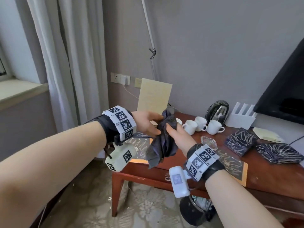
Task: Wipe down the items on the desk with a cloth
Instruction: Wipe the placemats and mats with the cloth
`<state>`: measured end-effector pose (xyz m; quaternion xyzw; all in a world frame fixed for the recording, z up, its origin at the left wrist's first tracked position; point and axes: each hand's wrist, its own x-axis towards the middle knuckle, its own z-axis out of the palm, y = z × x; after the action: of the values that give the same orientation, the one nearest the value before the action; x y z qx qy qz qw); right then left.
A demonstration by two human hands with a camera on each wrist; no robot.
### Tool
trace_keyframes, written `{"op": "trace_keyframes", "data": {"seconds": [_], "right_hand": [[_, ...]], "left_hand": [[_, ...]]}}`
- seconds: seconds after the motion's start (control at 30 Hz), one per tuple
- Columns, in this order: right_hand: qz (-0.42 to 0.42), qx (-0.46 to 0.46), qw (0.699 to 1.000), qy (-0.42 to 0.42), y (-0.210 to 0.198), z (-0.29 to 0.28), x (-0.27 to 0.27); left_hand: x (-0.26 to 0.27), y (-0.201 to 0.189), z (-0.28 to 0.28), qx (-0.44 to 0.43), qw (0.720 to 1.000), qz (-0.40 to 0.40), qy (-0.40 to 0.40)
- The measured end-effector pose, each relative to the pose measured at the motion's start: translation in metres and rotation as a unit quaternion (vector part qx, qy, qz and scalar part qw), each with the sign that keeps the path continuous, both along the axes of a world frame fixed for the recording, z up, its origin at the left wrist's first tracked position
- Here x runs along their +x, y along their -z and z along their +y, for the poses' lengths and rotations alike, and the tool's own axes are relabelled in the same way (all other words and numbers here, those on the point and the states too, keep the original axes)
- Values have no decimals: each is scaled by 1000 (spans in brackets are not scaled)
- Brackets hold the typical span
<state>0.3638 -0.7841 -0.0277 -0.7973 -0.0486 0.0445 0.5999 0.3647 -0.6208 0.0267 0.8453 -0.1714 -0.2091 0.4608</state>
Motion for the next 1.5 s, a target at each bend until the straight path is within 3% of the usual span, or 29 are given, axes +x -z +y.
{"op": "trace_keyframes", "data": {"seconds": [0.13, 0.2, 0.27, 0.37, 0.43, 0.57, 0.7, 0.8, 0.97, 1.1, 1.2, 1.4, 1.43, 1.5], "right_hand": [[-15, -32, 999, 2, 14, 4, 27], [-12, -68, 997, 24, 24, 5, 46], [-1, -99, 994, 41, 38, 2, 68], [4, -196, 980, 26, 63, -8, 99], [18, -291, 957, -7, 85, -15, 118], [61, -478, 871, -101, 139, -13, 150], [67, -538, 831, -124, 180, 4, 162], [77, -607, 781, -127, 203, 16, 163], [63, -633, 751, -176, 213, 14, 163], [51, -602, 773, -194, 205, 4, 177], [43, -606, 767, -205, 206, 5, 178], [-17, -579, 710, -401, 208, 5, 154], [-8, -565, 717, -408, 205, 2, 157], [4, -546, 762, -348, 202, -3, 167]], "left_hand": [[31, 19, 7, -121, 986, 108, -49], [52, 29, 16, -132, 984, 117, -39], [76, 45, 30, -75, 994, 78, -28], [108, 85, 58, 114, 992, -29, -35], [124, 126, 75, 237, 969, -61, -37], [147, 205, 89, 349, 937, -31, 3], [157, 257, 82, 392, 919, 3, 37], [156, 283, 75, 378, 925, 25, 39], [146, 299, 68, 356, 934, 31, 1], [143, 299, 65, 360, 932, 42, -16], [141, 299, 61, 367, 929, 48, -35], [139, 302, 59, 371, 927, 41, -47], [139, 302, 58, 370, 927, 40, -47], [138, 302, 58, 369, 927, 42, -47]]}}
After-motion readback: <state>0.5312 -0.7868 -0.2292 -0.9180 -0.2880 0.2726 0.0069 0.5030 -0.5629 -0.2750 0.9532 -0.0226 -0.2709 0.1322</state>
